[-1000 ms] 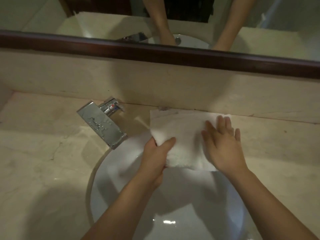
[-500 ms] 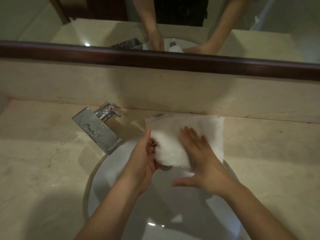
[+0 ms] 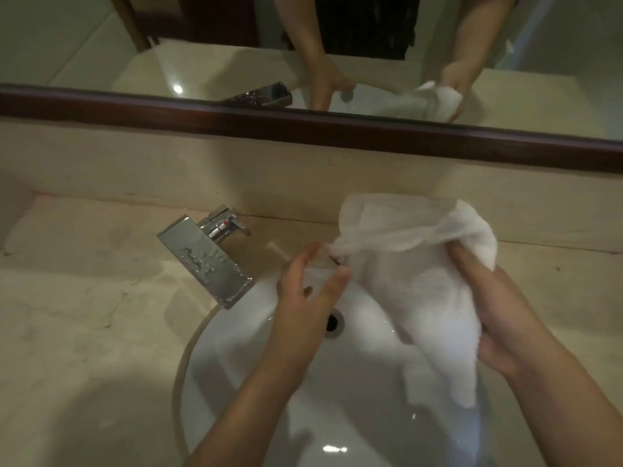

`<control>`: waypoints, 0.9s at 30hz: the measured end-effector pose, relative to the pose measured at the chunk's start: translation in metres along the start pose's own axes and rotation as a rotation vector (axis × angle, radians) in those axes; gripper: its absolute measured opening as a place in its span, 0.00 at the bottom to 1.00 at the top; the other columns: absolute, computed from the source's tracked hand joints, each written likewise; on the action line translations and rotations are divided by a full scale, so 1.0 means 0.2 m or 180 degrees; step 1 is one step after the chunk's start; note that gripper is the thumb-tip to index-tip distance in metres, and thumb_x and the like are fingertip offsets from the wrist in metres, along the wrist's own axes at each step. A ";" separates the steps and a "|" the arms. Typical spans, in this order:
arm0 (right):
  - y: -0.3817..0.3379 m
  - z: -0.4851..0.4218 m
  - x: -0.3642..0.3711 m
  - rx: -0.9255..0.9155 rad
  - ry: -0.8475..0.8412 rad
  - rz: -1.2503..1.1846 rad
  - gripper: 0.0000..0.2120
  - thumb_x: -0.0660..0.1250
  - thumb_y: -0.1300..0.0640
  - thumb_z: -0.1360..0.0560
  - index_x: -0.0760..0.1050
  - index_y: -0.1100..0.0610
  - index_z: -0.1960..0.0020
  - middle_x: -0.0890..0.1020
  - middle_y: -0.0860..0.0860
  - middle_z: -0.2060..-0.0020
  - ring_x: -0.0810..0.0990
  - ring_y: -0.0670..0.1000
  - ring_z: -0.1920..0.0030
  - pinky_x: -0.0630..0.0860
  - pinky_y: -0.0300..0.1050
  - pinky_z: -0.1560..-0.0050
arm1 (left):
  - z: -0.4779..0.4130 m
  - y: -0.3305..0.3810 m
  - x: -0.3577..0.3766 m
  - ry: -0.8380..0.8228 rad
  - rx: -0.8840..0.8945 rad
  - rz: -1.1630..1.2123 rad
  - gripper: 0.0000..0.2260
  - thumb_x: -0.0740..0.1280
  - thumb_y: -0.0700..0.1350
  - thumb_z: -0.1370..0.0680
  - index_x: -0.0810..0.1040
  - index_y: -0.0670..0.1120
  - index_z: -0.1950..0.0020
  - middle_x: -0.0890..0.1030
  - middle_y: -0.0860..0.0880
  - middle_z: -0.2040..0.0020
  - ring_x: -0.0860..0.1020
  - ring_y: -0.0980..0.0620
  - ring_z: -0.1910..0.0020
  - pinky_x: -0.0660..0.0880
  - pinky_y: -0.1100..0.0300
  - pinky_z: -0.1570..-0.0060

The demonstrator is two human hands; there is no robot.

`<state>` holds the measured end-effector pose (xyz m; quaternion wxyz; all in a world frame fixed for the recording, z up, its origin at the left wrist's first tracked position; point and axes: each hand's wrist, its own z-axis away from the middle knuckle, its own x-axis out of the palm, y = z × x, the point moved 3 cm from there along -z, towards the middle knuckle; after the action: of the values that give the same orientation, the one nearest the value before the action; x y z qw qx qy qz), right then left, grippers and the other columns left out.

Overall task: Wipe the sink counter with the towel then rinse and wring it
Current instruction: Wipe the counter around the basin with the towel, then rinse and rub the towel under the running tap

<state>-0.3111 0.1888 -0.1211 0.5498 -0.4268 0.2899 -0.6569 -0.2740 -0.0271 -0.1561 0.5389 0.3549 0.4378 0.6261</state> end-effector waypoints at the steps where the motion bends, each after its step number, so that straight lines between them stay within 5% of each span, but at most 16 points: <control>1: -0.03 0.03 0.01 0.0276 -0.0119 -0.0337 0.23 0.63 0.41 0.21 0.85 0.55 0.38 0.86 0.60 0.40 0.86 0.61 0.41 0.80 0.62 0.37 | 0.01 -0.01 0.03 -0.0088 -0.0100 -0.0034 0.37 0.73 0.69 0.35 0.67 0.68 0.28 0.70 0.62 0.27 0.74 0.61 0.34 0.74 0.76 0.53; 4: -0.01 0.09 0.03 0.0840 -0.0283 -0.1039 0.29 0.57 0.35 0.19 0.86 0.54 0.39 0.87 0.57 0.40 0.88 0.56 0.44 0.86 0.53 0.47 | 0.03 -0.05 0.07 -0.0626 -0.0631 0.0476 0.36 0.81 0.55 0.33 0.70 0.56 0.28 0.81 0.54 0.35 0.83 0.63 0.46 0.80 0.69 0.56; 7: 0.08 0.11 0.03 0.1075 -0.0230 -0.1325 0.31 0.63 0.32 0.21 0.76 0.51 0.26 0.82 0.55 0.32 0.83 0.56 0.36 0.82 0.54 0.38 | 0.07 -0.08 0.05 -0.1441 -0.1277 0.1162 0.29 0.83 0.55 0.39 0.84 0.47 0.41 0.88 0.44 0.46 0.87 0.45 0.48 0.85 0.51 0.52; 10: 0.13 0.11 0.08 0.1180 -0.0396 -0.1667 0.32 0.63 0.31 0.22 0.81 0.55 0.32 0.87 0.56 0.43 0.87 0.57 0.44 0.84 0.53 0.44 | 0.12 -0.13 -0.02 -0.1894 -0.1395 0.1631 0.32 0.88 0.52 0.50 0.88 0.46 0.48 0.87 0.40 0.48 0.87 0.42 0.51 0.84 0.50 0.56; 13: 0.17 0.12 0.12 0.1280 -0.0475 -0.1680 0.33 0.63 0.33 0.23 0.83 0.57 0.34 0.86 0.58 0.39 0.85 0.59 0.39 0.81 0.56 0.37 | 0.13 -0.16 -0.10 -0.1631 -0.1445 0.1533 0.31 0.87 0.47 0.43 0.85 0.49 0.40 0.85 0.38 0.41 0.85 0.37 0.43 0.83 0.42 0.50; 17: 0.31 0.18 0.17 0.1496 -0.0895 -0.1452 0.37 0.81 0.45 0.31 0.76 0.59 0.27 0.76 0.62 0.27 0.76 0.63 0.27 0.66 0.62 0.24 | 0.13 -0.19 -0.20 -0.1037 -0.1338 0.1033 0.25 0.74 0.46 0.27 0.77 0.47 0.31 0.85 0.42 0.39 0.84 0.39 0.41 0.82 0.42 0.43; 20: 0.39 0.21 0.20 0.1420 -0.0894 -0.1470 0.37 0.86 0.49 0.38 0.81 0.59 0.33 0.80 0.62 0.30 0.80 0.63 0.32 0.77 0.62 0.31 | 0.14 -0.20 -0.29 -0.0955 -0.1257 0.0881 0.22 0.73 0.47 0.24 0.76 0.49 0.29 0.84 0.42 0.37 0.83 0.39 0.39 0.79 0.38 0.38; 22: 0.43 0.22 0.21 0.1430 -0.0844 -0.1621 0.37 0.87 0.50 0.41 0.82 0.59 0.34 0.81 0.62 0.32 0.82 0.63 0.34 0.82 0.62 0.40 | 0.15 -0.19 -0.36 -0.0797 -0.1105 0.0620 0.18 0.71 0.45 0.21 0.77 0.52 0.31 0.85 0.47 0.38 0.84 0.44 0.39 0.80 0.44 0.38; 25: 0.46 0.22 0.25 0.1337 -0.0787 -0.1674 0.32 0.83 0.49 0.33 0.81 0.60 0.33 0.80 0.61 0.30 0.81 0.63 0.33 0.81 0.63 0.39 | 0.20 -0.24 -0.51 -0.0403 -0.0816 -0.0246 0.10 0.68 0.45 0.20 0.81 0.55 0.39 0.87 0.55 0.45 0.85 0.59 0.46 0.80 0.65 0.51; 27: 0.48 0.21 0.27 0.1272 -0.0578 -0.1712 0.24 0.72 0.47 0.26 0.83 0.60 0.35 0.82 0.61 0.32 0.83 0.62 0.35 0.81 0.63 0.39 | 0.26 -0.24 -0.66 -0.0063 -0.0682 -0.0768 0.07 0.72 0.55 0.23 0.83 0.61 0.46 0.87 0.57 0.48 0.84 0.59 0.48 0.80 0.63 0.52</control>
<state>-0.2311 0.1175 -0.1701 0.4532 -0.4285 -0.0175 -0.7815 -0.1882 -0.1465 -0.1777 0.6492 0.2465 0.4026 0.5964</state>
